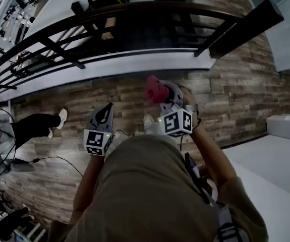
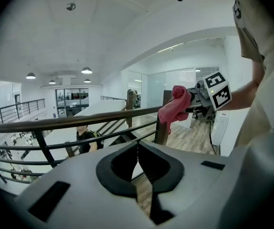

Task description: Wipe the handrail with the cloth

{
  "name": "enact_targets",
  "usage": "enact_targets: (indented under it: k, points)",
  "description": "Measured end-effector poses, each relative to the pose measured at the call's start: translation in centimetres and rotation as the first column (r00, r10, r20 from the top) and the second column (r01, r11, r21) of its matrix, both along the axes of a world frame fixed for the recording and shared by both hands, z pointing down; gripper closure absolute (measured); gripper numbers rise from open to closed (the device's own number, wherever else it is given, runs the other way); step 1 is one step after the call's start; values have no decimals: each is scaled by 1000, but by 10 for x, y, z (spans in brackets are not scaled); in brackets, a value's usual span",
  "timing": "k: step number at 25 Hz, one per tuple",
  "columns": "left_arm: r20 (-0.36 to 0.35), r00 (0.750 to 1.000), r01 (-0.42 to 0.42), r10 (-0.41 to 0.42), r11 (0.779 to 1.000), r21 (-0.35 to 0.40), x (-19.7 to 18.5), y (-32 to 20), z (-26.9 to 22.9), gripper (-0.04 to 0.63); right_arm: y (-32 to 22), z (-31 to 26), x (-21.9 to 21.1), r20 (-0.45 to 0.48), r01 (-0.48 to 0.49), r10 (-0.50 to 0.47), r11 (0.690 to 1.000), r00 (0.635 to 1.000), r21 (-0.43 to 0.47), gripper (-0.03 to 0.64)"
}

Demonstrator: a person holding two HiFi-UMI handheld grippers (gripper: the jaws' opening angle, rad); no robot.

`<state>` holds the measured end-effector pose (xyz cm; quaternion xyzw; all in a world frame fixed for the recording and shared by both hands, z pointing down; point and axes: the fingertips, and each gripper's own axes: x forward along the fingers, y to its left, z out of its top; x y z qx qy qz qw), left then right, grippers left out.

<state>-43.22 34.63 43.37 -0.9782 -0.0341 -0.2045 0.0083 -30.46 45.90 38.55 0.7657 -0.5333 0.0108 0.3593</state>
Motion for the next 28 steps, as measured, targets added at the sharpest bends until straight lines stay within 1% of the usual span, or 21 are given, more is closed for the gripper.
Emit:
enact_targets:
  k: [2, 4, 6, 8, 10, 12, 15, 18, 21, 24, 28]
  points:
    - [5, 1000, -7, 7, 1000, 4, -15, -15, -1, 577, -14, -3, -20, -33, 5, -5, 1000, 999, -3, 560]
    - [3, 1000, -11, 11, 1000, 26, -33, -36, -12, 577, -37, -13, -43, -56, 28, -28, 1000, 998, -1, 560]
    - [-20, 1000, -4, 5, 998, 59, -55, -54, -27, 577, -60, -22, -69, -68, 58, -58, 998, 996, 1, 560]
    - [-50, 999, 1, 3, 997, 76, -81, -63, -37, 577, -77, -28, -97, -78, 81, -81, 997, 994, -2, 560]
    - [-61, 998, -10, 15, 997, 75, -109, -66, -42, 577, -84, -31, -127, -66, 79, -80, 997, 995, -10, 560]
    - [-54, 998, -26, 29, 998, 62, -137, -66, -38, 577, -85, -32, -155, -40, 60, -60, 998, 997, -21, 560]
    - [-55, 997, -58, 61, 997, 43, -161, -58, -33, 577, -79, -30, -181, -22, 28, -29, 998, 999, -49, 560]
    - [-46, 992, -120, 121, 992, 32, -174, -42, -24, 577, -70, -27, -193, -18, -2, 1, 997, 1000, -73, 560]
    - [-21, 983, -182, 182, 983, 27, -178, -29, -10, 577, -61, -20, -195, -9, -29, 28, 997, 1000, -78, 560]
    - [-15, 982, -187, 188, 981, 48, -169, -26, -9, 577, -49, -17, -186, 1, -39, 39, 997, 999, -62, 560]
    - [-10, 985, -171, 173, 981, 88, -144, -11, -25, 577, -30, -28, -166, 14, -37, 38, 999, 999, -17, 560]
